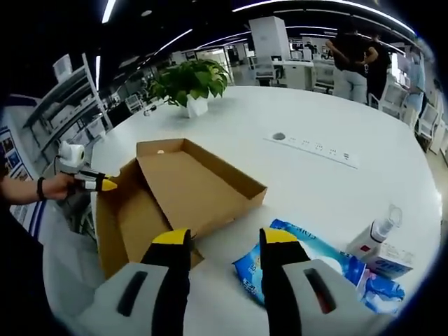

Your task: Operate the shoe box by opening the lid, removing the specified soft item, and placing it in the target area until the item is outside and the box remains undamaged.

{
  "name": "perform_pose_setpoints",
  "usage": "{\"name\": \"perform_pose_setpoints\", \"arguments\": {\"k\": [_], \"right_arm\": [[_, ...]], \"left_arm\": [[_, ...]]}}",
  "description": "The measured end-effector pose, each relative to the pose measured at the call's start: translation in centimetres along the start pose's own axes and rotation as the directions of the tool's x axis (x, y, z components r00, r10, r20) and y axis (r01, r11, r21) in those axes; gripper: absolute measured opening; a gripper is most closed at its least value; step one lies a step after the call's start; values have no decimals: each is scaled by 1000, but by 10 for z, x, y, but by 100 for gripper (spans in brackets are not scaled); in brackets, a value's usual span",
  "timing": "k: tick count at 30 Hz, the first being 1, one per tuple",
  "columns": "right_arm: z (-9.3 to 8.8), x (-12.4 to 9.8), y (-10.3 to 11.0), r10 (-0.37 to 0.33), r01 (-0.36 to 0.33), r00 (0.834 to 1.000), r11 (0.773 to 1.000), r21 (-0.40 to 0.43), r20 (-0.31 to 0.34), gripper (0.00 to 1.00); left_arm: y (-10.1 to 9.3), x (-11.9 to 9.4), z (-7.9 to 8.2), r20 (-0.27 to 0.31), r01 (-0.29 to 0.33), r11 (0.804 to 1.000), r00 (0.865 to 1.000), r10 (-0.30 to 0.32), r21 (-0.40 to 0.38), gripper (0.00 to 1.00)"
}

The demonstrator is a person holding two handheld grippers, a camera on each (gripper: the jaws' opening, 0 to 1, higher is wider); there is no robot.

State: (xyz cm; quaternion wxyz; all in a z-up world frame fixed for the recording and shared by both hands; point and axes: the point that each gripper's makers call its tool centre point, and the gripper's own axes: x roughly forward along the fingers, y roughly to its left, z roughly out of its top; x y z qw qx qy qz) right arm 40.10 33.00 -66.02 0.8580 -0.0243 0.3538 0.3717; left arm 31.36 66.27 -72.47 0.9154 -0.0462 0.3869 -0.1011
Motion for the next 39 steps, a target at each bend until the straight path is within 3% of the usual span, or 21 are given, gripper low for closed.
{"name": "perform_pose_setpoints", "arguments": {"k": [23,39], "right_arm": [[8,34,-8,-18,18,1000,998,53,-7,34],[-1,72,-27,-61,69,997,980,185,-48,33]], "left_arm": [[-4,-6,-6,12,-14,1000,1000,15,-17,5],[-7,-13,-14,23,-24,998,999,25,-56,6]]}}
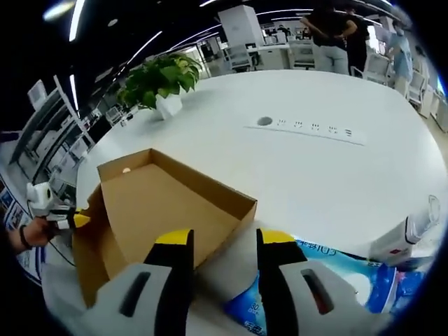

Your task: Operate the shoe box by opening the lid, removing the specified soft item, and placing it in the target area until the item is outside and the box remains undamaged.

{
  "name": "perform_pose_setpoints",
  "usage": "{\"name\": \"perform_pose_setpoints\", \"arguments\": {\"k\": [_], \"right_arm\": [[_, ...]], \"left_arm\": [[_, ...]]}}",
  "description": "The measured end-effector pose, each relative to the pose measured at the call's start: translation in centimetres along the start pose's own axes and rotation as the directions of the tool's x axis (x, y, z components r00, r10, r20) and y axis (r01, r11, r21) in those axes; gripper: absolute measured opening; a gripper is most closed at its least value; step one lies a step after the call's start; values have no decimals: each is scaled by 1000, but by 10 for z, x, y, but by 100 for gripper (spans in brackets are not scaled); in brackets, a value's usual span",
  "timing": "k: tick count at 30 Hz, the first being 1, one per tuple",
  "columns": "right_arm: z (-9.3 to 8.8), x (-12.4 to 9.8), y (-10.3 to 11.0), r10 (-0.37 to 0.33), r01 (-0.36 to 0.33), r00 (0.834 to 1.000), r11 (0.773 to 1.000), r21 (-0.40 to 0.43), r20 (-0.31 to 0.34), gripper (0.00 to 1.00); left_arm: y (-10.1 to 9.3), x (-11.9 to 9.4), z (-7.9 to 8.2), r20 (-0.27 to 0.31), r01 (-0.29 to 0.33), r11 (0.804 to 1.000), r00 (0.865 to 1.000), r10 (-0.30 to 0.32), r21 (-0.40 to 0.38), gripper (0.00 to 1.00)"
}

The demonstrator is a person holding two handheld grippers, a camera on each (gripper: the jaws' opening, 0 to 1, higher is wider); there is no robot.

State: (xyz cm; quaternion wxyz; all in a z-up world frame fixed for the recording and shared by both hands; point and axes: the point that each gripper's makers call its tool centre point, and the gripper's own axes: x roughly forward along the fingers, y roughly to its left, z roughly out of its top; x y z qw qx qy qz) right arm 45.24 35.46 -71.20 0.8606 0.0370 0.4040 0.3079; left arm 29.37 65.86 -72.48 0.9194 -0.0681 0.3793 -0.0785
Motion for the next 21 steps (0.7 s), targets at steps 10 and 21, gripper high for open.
{"name": "perform_pose_setpoints", "arguments": {"k": [10,21], "right_arm": [[-8,22,2,-6,10,999,998,68,-54,31],[-15,18,2,-111,124,988,983,133,-105,12]], "left_arm": [[1,0,-2,-7,-6,1000,1000,6,3,6],[2,1,-2,-11,-12,1000,1000,12,17,5]]}}
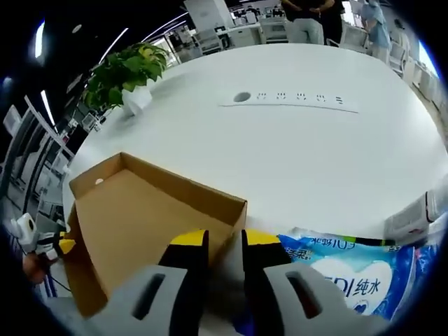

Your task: Operate the shoe box by opening the lid, removing the specified soft item, and placing it in the target area until the item is outside and the box remains undamaged.

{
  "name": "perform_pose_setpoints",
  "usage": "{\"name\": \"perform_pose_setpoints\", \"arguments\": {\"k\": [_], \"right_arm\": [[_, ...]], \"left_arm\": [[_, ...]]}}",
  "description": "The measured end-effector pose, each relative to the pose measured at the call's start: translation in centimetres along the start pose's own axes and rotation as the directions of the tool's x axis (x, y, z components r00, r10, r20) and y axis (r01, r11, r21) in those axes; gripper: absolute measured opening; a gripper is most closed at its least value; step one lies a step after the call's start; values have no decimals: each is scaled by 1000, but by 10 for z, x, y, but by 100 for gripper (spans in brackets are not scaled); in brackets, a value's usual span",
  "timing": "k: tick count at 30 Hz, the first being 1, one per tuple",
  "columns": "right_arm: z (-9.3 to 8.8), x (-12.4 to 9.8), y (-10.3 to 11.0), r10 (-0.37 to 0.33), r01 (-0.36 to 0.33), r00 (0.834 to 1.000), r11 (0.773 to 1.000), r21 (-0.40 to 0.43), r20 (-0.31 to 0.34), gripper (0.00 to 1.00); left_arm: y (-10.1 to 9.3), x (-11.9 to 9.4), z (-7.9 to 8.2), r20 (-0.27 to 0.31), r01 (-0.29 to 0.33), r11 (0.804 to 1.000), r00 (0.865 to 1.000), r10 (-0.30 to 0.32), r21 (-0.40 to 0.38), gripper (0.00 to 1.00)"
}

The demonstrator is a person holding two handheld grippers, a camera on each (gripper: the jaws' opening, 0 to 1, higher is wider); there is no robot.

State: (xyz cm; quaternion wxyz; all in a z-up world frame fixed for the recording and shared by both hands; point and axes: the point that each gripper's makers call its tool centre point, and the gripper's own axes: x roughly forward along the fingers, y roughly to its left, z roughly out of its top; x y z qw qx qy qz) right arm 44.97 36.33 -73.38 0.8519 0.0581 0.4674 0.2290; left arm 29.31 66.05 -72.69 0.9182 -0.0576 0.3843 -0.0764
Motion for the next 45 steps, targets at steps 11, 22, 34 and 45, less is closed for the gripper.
{"name": "perform_pose_setpoints", "arguments": {"k": [11,22,34,45], "right_arm": [[3,-19,7,-45,45,999,999,2,0,7],[12,-32,7,-51,50,998,998,23,30,5],[44,-48,5,-55,55,992,998,3,111,2],[73,-59,3,-39,52,981,997,-59,191,1]], "left_arm": [[0,-1,0,-11,-13,1000,1000,13,19,5],[-3,-2,1,-15,-21,999,1000,21,27,5],[-4,3,4,-18,-30,999,999,31,20,5],[-6,9,11,-28,-41,999,999,42,19,5]]}}
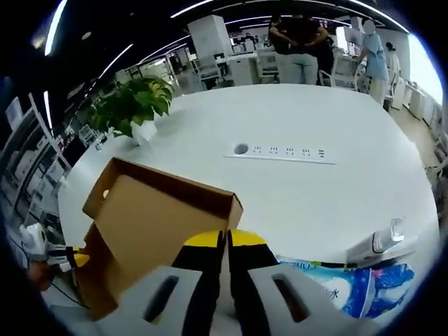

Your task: Operate the shoe box by opening the lid, removing the specified soft item, and placing it in the target area until the item is outside and the box remains undamaged.

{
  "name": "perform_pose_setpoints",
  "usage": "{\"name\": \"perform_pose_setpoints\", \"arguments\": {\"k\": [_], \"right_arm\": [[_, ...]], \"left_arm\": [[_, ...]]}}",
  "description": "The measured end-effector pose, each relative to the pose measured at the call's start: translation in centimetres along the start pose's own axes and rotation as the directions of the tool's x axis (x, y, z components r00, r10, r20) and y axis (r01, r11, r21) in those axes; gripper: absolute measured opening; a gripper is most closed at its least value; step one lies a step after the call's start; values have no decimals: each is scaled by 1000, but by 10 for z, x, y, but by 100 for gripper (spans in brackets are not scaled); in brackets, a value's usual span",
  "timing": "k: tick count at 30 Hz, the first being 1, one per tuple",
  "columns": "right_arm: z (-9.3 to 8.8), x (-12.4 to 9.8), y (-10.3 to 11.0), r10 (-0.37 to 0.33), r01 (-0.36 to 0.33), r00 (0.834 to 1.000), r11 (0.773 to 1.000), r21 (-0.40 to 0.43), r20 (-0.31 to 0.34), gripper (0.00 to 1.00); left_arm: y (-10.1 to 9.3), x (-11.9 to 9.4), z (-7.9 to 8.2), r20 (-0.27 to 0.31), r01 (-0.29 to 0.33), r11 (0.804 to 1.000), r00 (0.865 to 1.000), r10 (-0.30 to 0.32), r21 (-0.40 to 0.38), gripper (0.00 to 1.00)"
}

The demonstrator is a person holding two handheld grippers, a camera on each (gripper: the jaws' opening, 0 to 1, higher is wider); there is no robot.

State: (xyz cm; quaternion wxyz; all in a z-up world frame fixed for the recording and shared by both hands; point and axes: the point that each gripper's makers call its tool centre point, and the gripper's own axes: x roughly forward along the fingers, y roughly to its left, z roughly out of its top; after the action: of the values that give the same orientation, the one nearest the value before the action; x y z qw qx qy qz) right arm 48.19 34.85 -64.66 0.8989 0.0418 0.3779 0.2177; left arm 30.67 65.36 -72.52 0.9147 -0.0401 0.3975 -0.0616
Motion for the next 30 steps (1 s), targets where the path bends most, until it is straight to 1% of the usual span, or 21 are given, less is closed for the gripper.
{"name": "perform_pose_setpoints", "arguments": {"k": [8,13,16,24,30], "right_arm": [[18,-12,5,15,-14,998,999,-31,56,0],[28,-22,13,29,-23,996,998,-64,87,0],[32,-30,21,36,-25,994,995,-101,105,0],[36,-47,35,44,-22,990,987,-158,137,0],[33,-58,46,45,-13,987,979,-205,153,0]], "left_arm": [[-3,6,7,0,-16,1000,1000,16,-13,5],[-4,10,11,0,-27,999,1000,27,-30,5],[-4,11,13,0,-36,999,999,36,-38,5],[-3,18,19,1,-50,996,999,50,-69,5],[-1,21,23,5,-51,993,999,52,-105,5]]}}
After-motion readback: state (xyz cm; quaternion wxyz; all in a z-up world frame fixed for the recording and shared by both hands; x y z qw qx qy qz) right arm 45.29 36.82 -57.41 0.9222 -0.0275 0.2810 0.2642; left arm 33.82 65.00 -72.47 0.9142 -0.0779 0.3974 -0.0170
